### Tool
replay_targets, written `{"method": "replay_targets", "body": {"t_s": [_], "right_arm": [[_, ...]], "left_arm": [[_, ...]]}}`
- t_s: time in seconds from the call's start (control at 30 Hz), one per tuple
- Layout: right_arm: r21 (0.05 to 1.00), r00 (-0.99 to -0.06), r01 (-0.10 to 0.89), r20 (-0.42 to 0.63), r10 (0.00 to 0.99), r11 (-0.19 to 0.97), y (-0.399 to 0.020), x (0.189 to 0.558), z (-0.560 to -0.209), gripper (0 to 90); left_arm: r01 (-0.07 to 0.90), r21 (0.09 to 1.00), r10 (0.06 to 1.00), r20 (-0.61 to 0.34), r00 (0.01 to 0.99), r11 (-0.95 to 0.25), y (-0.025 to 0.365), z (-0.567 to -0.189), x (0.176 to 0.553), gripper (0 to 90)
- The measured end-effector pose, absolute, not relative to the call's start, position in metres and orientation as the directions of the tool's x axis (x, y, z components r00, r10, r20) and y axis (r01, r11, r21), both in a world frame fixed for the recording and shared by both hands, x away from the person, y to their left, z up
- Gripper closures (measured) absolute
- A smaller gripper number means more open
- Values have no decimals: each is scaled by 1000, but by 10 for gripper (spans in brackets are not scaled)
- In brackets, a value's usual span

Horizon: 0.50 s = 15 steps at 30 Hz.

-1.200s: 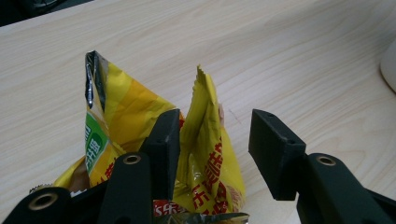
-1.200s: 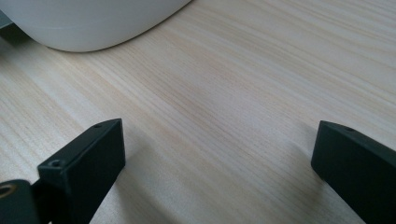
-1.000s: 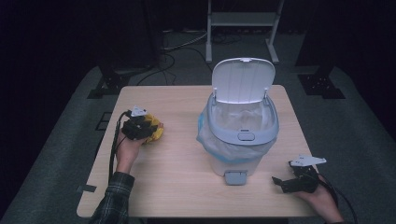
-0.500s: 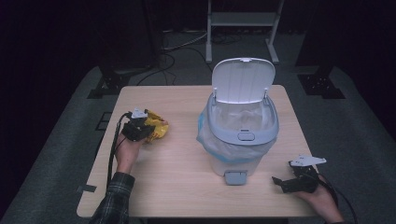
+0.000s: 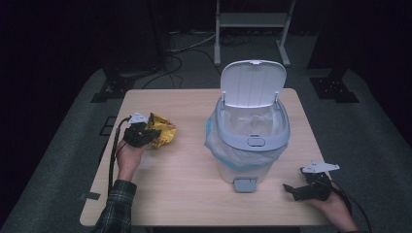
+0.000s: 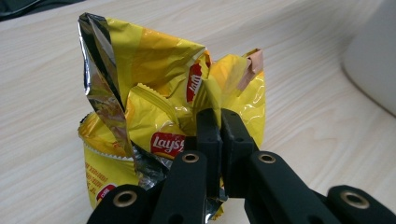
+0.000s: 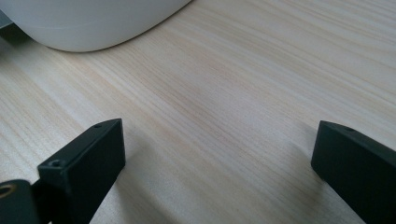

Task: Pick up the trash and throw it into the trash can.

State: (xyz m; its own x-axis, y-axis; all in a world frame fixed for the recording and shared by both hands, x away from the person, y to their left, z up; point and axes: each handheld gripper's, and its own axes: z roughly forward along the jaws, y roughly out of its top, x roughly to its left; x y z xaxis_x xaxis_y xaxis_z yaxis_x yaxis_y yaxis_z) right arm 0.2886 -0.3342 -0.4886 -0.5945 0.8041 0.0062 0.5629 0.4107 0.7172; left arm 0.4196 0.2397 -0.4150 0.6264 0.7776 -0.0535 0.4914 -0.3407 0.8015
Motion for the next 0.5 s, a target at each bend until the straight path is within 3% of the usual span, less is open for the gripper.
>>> {"method": "replay_targets", "body": {"t_s": [0.5], "right_arm": [[717, -595, 563, 6, 804, 411, -334, 289, -489, 20]], "left_arm": [[400, 864, 666, -106, 738, -306, 240, -392, 408, 877]]}}
